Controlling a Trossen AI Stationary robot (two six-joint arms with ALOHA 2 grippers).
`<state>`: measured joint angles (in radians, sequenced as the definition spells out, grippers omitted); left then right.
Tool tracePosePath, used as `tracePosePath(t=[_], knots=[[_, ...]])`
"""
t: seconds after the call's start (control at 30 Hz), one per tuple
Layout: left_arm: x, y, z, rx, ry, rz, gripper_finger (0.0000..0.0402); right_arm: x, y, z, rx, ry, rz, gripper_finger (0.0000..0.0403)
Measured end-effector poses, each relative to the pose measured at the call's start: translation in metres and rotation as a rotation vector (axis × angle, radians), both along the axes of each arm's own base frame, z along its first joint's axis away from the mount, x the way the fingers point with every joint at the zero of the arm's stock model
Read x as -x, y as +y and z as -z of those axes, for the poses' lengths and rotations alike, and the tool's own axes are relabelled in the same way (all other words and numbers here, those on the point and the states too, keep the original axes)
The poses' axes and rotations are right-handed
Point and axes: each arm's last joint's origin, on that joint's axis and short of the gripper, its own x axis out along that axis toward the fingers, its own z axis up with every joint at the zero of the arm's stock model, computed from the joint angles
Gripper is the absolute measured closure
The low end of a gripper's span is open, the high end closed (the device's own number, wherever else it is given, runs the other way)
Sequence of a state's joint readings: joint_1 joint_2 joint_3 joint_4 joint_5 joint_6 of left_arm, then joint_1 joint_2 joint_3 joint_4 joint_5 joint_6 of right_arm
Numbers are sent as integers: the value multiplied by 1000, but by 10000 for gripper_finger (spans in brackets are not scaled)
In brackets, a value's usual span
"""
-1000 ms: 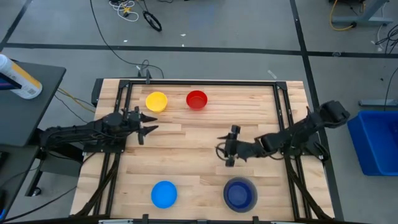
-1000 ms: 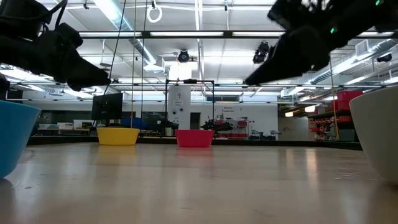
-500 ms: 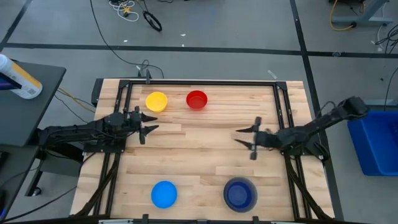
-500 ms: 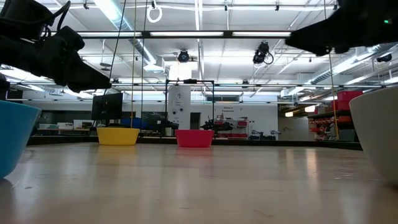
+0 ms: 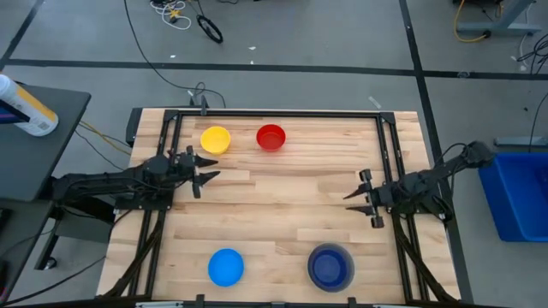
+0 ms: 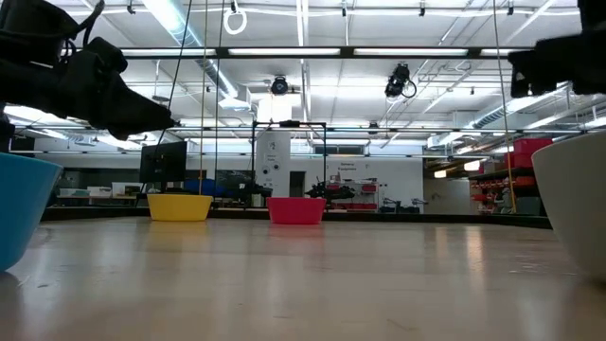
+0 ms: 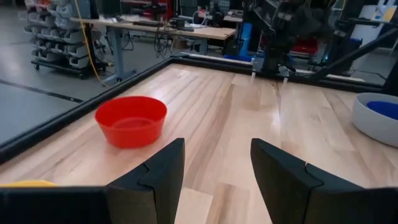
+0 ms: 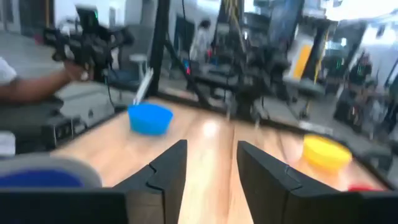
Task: Nest bowls inside each other
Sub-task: Stack the yellow bowl on the blue bowl
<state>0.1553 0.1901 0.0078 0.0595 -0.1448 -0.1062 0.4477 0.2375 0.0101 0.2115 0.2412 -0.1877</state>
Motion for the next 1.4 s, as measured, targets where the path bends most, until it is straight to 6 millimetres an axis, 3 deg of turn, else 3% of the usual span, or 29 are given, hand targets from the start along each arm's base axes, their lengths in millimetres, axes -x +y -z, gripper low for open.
tracePosePath(t=[0.2,0.53,0.63,0.87,1.1,1.4], knots=[[-3,-1,3,34,22,38,210,2,-4,13,-9,136,97,273],[-11,-12,3,83,18,175,210,2,2,15,23,151,-97,270],[-13,-10,5,39,48,107,210,1,3,12,38,115,-102,274],[-18,0,23,76,204,-56,210,0,-3,7,-61,75,110,281],[-30,18,24,70,299,-224,210,-1,-7,5,-113,54,235,280],[-66,65,14,118,460,-340,210,-1,-7,4,-122,44,236,278]])
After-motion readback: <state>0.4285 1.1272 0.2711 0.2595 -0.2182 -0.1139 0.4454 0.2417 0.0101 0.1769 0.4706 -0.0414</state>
